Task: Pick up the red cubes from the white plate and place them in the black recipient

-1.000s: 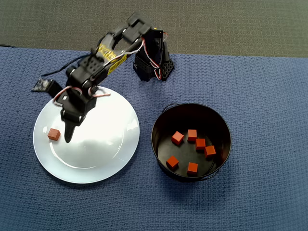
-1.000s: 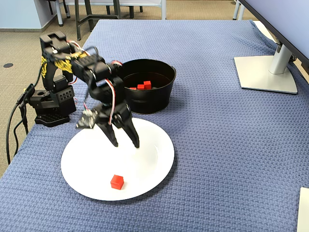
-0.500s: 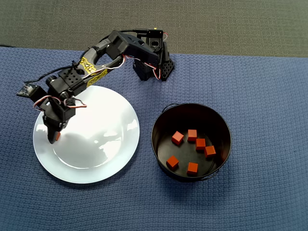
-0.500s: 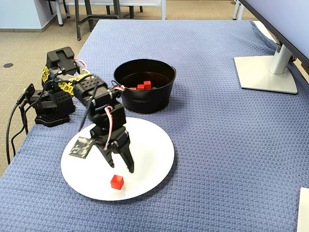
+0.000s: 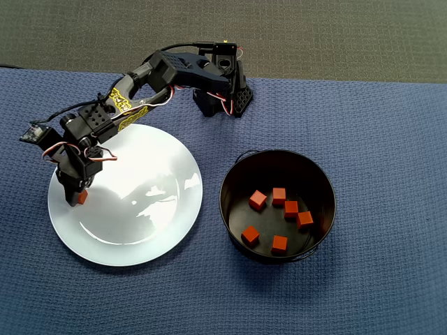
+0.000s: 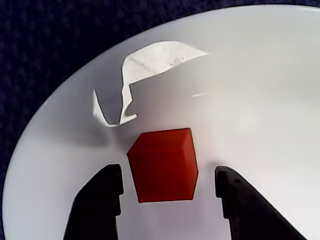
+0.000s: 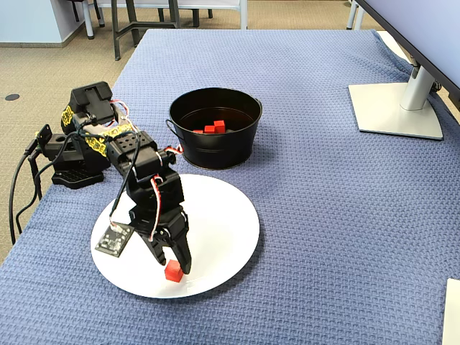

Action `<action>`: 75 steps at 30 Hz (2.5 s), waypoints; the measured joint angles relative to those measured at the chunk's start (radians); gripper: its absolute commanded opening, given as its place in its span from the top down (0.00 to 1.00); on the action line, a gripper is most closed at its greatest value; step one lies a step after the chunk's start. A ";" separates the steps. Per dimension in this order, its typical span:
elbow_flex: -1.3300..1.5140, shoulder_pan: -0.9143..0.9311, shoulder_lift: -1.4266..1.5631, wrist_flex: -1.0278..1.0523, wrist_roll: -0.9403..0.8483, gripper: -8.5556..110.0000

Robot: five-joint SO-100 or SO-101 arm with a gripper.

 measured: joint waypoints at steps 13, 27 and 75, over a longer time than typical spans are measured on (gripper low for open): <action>-0.035 0.003 -0.005 -0.012 0.005 0.93; 0.178 -0.278 0.592 0.198 0.258 0.93; 1.654 -0.499 1.720 -0.199 0.109 0.90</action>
